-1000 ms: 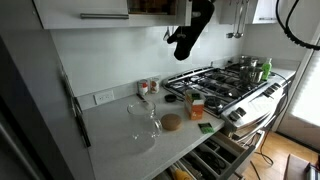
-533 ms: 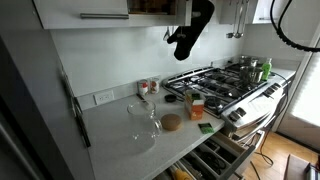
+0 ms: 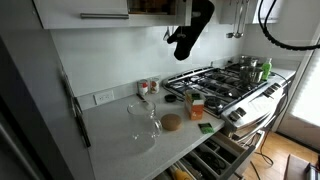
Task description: Open the right door of the upper cabinet on the left and remove the orange spatula then put it in the glass jug
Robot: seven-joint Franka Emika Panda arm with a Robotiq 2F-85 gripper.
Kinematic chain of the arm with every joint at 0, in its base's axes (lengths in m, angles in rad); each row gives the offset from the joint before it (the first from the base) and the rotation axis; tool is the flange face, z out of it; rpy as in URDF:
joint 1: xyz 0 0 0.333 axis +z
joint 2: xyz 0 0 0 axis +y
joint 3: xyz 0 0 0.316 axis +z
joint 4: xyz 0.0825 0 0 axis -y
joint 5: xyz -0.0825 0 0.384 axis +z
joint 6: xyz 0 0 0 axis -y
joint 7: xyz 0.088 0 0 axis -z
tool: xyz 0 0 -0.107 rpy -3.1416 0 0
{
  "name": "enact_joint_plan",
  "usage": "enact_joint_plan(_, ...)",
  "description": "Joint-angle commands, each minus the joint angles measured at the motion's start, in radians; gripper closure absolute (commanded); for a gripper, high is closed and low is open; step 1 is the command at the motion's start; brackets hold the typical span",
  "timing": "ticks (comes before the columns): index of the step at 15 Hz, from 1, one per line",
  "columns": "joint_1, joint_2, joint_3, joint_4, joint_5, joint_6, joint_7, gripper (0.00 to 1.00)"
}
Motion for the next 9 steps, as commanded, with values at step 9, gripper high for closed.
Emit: enact_joint_plan(9, 0.13, 0.012, -0.103, 0.038, -0.07, -0.296, 0.002, 0.0)
